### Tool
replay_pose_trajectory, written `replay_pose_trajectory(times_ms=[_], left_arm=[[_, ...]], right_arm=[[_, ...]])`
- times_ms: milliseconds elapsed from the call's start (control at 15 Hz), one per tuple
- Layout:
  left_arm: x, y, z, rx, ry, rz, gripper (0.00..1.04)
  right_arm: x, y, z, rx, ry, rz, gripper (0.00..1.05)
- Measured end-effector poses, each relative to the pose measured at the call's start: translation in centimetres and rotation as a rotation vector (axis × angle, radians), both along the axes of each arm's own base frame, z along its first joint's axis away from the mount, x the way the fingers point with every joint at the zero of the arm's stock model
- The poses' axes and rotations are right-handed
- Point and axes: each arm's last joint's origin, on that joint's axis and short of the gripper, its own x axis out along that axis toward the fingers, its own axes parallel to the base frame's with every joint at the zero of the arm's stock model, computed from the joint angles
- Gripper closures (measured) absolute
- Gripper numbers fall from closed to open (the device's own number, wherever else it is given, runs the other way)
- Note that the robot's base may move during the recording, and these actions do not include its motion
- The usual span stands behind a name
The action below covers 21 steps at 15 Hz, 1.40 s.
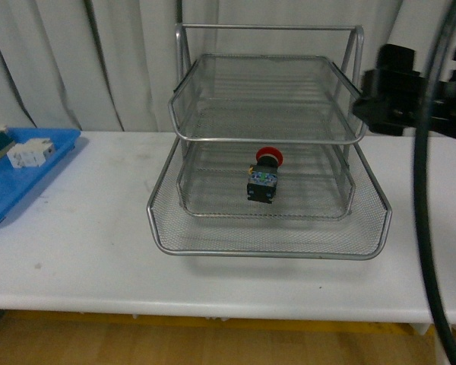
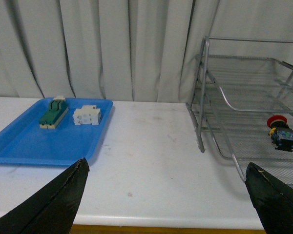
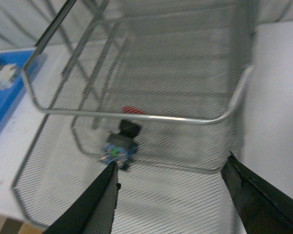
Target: Place button on rack with both arms
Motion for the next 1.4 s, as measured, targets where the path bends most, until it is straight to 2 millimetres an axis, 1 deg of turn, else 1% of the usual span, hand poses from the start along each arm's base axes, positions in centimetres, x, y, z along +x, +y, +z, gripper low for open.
replay_pose_trajectory(times_ms=[67,134,267,334,401,468,535,668,802,1002,1403], left_arm=[[0.0,0.0,0.0,0.0,0.0,0.0,0.07],[0.0,0.0,0.0,0.0,0.0,0.0,0.07],[0.0,0.0,0.0,0.0,0.0,0.0,0.07],[0.0,0.0,0.0,0.0,0.0,0.0,0.07],[0.0,0.0,0.0,0.0,0.0,0.0,0.07],[0.0,0.0,0.0,0.0,0.0,0.0,0.07],[0.0,0.0,0.0,0.0,0.0,0.0,0.07],[0.0,0.0,0.0,0.0,0.001,0.0,0.07],[0.0,0.0,0.0,0.0,0.0,0.0,0.07],[0.0,0.0,0.0,0.0,0.0,0.0,0.07],[0.0,0.0,0.0,0.0,0.0,0.0,0.07]], right_arm=[[0.6,1.7,0.1,0.019,0.055,0.053,0.44],[0.7,3.0,-0.3,0.017,0.104,0.085,0.55],[0.3,5.2,-2.4,-0.006,0.213,0.138,0.79],[0.1,6.0,-3.1,-0.019,0.252,0.157,0.89],[-0.6,7.8,-3.9,-0.041,0.295,0.211,1.03],[-1.7,8.7,-6.7,-0.102,0.353,0.232,1.03],[-1.6,8.9,-8.8,-0.145,0.388,0.232,1.03],[-0.7,9.3,-9.8,-0.179,0.407,0.221,1.03],[0.0,9.3,-9.4,-0.184,0.386,0.21,1.03],[0.3,9.4,-9.1,-0.181,0.373,0.209,1.03],[0.8,9.4,-9.1,-0.181,0.372,0.2,1.03]])
